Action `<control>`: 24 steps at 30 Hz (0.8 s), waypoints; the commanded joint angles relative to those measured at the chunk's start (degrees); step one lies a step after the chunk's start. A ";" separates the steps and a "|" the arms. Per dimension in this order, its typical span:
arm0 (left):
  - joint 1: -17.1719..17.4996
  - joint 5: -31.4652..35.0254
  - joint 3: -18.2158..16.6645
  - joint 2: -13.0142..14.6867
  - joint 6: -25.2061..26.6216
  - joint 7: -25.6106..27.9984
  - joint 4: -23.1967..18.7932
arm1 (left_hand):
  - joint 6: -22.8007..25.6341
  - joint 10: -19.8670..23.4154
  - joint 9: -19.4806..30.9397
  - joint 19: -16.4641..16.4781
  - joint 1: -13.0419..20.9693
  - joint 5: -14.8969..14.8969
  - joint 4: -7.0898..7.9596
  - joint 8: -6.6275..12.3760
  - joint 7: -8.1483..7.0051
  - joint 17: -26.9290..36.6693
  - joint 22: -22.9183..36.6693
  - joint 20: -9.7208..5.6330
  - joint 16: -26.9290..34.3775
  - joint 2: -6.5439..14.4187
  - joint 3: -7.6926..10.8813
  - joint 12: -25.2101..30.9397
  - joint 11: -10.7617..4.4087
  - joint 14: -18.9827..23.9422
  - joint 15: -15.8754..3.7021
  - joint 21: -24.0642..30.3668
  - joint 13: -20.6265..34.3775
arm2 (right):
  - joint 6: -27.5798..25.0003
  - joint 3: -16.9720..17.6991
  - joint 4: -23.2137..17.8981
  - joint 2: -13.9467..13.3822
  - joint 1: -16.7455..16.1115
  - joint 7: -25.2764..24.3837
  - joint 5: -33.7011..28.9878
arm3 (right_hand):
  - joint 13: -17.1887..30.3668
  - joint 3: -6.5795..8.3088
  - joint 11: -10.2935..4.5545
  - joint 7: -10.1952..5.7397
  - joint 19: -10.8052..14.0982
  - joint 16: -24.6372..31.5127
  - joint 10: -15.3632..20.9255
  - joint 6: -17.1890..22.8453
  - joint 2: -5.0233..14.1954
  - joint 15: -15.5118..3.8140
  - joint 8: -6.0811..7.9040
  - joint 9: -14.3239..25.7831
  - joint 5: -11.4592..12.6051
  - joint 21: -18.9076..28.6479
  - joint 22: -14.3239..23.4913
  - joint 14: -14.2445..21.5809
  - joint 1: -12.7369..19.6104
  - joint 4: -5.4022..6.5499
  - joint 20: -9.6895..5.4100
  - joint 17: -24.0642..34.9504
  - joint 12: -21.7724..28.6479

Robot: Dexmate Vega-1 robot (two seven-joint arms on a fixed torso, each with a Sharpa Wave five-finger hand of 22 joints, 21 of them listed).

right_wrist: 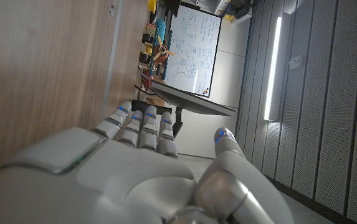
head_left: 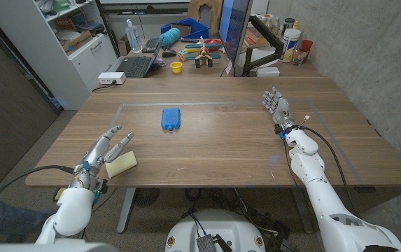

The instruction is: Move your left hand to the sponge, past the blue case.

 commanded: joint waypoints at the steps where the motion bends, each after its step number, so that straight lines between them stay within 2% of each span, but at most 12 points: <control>1: 1.09 5.71 0.88 1.41 2.07 3.06 -0.40 | 0.81 0.78 0.17 -0.13 0.73 -0.23 -0.14 0.60 -0.24 0.07 0.33 0.54 0.20 0.20 0.12 0.32 -0.25 0.45 0.24 0.44 0.26 | 0.04 -0.03 0.57 0.22 0.23 0.12 -0.20 | 0.34 -0.16 0.02 0.04 0.03 -0.05 0.56 0.56 0.54 -0.14 -0.18 0.22 0.18 -0.04 0.29 0.39 -0.02 -0.19 0.37 0.07 -0.12; 11: 1.52 12.43 2.23 3.21 5.81 5.29 -0.20 | 1.31 1.07 0.18 -0.68 1.00 -0.31 -0.24 0.67 -0.46 0.08 0.35 0.73 0.21 0.34 0.17 0.34 -0.48 0.68 0.04 0.22 0.27 | 0.13 -0.12 1.08 0.45 0.53 -0.13 -0.70 | 0.34 -0.20 0.03 0.02 0.02 -0.06 0.58 0.59 0.57 -0.22 -0.18 0.22 0.19 -0.10 0.29 0.41 -0.03 -0.23 0.36 0.06 -0.13; 24: 1.20 15.48 4.05 5.83 9.07 6.71 0.92 | 1.63 1.25 0.19 -0.91 1.23 -0.36 -0.34 0.68 -0.73 0.08 0.36 0.74 0.21 0.44 0.20 0.33 -0.90 0.88 -0.08 0.16 0.28 | 0.09 -0.11 1.08 0.58 0.71 -0.37 -1.12 | 0.34 -0.27 -0.11 -0.06 0.01 -0.08 0.53 0.66 0.60 -0.14 -0.16 0.22 0.20 -0.16 0.29 0.37 -0.07 -0.27 0.36 0.07 -0.17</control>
